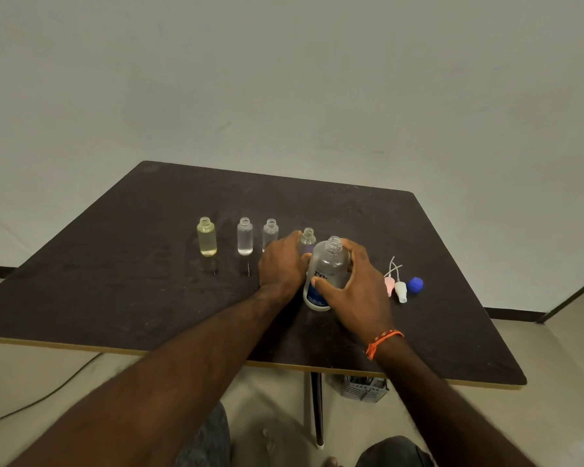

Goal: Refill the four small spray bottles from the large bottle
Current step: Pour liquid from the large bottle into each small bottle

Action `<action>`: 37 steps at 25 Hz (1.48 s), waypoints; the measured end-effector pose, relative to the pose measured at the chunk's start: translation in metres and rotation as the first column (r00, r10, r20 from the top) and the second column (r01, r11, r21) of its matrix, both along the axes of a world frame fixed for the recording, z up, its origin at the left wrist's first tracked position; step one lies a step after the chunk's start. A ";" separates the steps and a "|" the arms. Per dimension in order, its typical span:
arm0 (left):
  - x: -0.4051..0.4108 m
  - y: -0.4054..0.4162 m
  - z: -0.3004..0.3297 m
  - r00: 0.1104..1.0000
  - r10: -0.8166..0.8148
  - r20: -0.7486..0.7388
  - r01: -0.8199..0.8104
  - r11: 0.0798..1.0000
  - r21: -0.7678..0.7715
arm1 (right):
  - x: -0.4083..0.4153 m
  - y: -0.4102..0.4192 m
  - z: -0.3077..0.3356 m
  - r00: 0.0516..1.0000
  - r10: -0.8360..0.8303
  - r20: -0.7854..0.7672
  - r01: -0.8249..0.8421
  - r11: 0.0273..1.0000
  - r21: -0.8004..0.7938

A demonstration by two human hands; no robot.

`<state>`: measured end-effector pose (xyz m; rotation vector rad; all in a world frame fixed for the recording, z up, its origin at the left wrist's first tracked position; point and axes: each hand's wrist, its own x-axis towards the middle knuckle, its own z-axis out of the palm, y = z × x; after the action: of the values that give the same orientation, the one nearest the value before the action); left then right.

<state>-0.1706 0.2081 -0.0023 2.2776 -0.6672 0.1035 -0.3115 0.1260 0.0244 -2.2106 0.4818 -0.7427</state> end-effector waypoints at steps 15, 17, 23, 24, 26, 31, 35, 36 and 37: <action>-0.003 0.008 0.001 1.000 -0.009 -0.018 0.008 0.999 -0.035 | -0.002 0.003 0.002 1.000 -0.003 -0.010 0.003 1.000 0.000; -0.008 0.020 -0.001 0.997 -0.056 0.050 0.060 0.994 -0.091 | -0.001 0.003 0.003 1.000 -0.003 -0.019 0.004 1.000 0.012; -0.020 0.056 0.000 0.896 -0.442 -0.043 0.434 0.892 -0.125 | -0.005 -0.003 0.000 0.999 0.038 -0.030 -0.035 0.992 0.119; -0.023 0.060 0.003 0.874 -0.483 -0.056 0.475 0.872 -0.117 | -0.006 -0.001 0.000 0.998 0.049 -0.032 -0.044 0.990 0.134; -0.026 0.063 0.003 0.860 -0.508 -0.044 0.501 0.859 -0.109 | -0.006 0.004 -0.001 0.997 0.076 -0.028 -0.071 0.985 0.158; -0.034 0.065 -0.003 0.865 -0.502 -0.032 0.484 0.848 -0.218 | -0.009 0.012 -0.003 0.994 0.106 -0.022 -0.100 0.975 0.198; -0.035 0.065 -0.004 0.864 -0.502 -0.041 0.483 0.849 -0.216 | -0.008 0.009 -0.005 0.993 0.115 -0.021 -0.108 0.975 0.193; -0.035 0.064 -0.004 0.864 -0.501 -0.046 0.481 0.850 -0.213 | -0.007 0.009 -0.007 0.993 0.112 -0.024 -0.105 0.975 0.194; -0.035 0.064 -0.004 0.865 -0.500 -0.048 0.479 0.850 -0.217 | -0.007 0.009 -0.008 0.994 0.102 -0.030 -0.093 0.975 0.204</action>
<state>-0.2056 0.2718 -0.0063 1.8440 -1.1115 -0.1865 -0.3183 0.1349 0.0166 -2.0462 0.4446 -0.5722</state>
